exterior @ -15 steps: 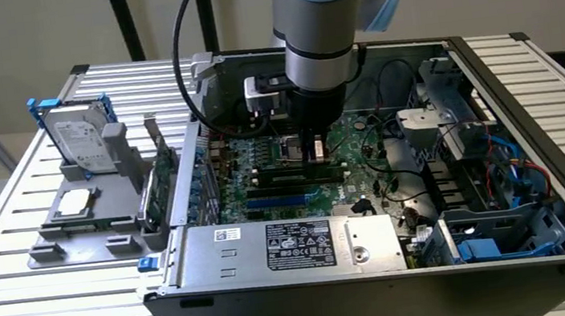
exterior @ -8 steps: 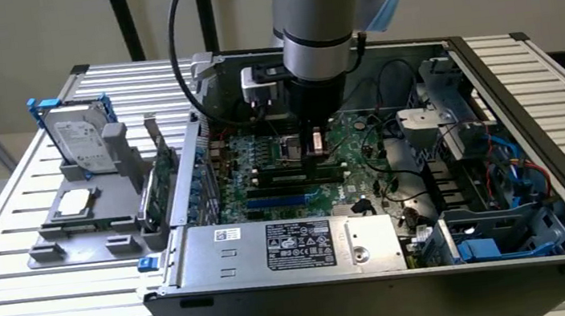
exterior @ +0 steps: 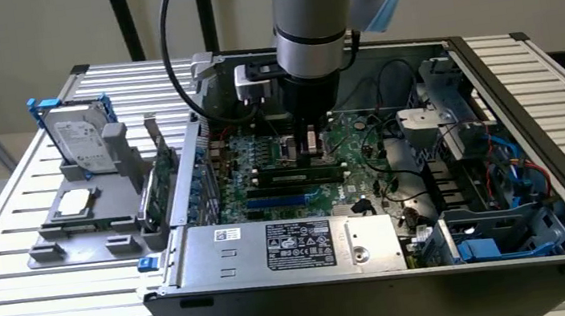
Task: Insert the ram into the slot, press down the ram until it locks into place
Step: 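Insert the ram into the slot, then press down the ram until it locks into place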
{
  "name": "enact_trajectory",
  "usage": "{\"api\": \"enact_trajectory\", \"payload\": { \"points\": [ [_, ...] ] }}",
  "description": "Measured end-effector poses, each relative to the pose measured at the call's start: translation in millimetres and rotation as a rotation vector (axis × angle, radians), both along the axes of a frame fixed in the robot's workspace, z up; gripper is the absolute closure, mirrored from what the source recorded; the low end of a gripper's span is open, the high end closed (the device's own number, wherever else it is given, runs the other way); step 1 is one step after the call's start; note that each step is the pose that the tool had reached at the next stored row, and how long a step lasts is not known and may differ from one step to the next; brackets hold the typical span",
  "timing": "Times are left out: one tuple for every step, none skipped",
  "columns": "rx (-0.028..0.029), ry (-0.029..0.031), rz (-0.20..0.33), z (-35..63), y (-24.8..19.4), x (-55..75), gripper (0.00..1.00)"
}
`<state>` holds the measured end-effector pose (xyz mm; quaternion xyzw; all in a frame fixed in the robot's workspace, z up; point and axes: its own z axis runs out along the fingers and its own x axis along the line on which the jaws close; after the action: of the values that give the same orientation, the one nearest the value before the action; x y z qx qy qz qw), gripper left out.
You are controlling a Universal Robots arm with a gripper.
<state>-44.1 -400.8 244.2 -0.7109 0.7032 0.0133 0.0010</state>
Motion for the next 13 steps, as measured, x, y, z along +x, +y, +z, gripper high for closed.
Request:
{"api": "enact_trajectory", "payload": {
  "points": [
    [0.0000, 0.0000, 0.000, 0.0, 0.0, 0.0, 0.89],
    [0.0001, 0.0000, 0.000, 0.0, 0.0, 0.0, 0.89],
    [0.0000, 0.0000, 0.000, 0.0, 0.0, 0.0, 0.89],
    [0.0001, 0.0000, 0.000, 0.0, 0.0, 0.0, 0.89],
    [0.0000, 0.0000, 0.000, 0.0, 0.0, 0.0, 0.89],
    [0.0000, 0.0000, 0.000, 0.0, 0.0, 0.0, 0.89],
    [0.0001, 0.0000, 0.000, 0.0, 0.0, 0.0, 0.89],
    [0.0000, 0.0000, 0.000, 0.0, 0.0, 0.0, 0.89],
    [0.0000, 0.0000, 0.000, 0.0, 0.0, 0.0, 0.89],
    [0.0001, 0.0000, 0.000, 0.0, 0.0, 0.0, 0.89],
    [0.0001, 0.0000, 0.000, 0.0, 0.0, 0.0, 0.89],
    [0.0000, 0.0000, 0.000, 0.0, 0.0, 0.0, 0.89],
    [0.0001, 0.0000, 0.000, 0.0, 0.0, 0.0, 0.89]
  ]
}}
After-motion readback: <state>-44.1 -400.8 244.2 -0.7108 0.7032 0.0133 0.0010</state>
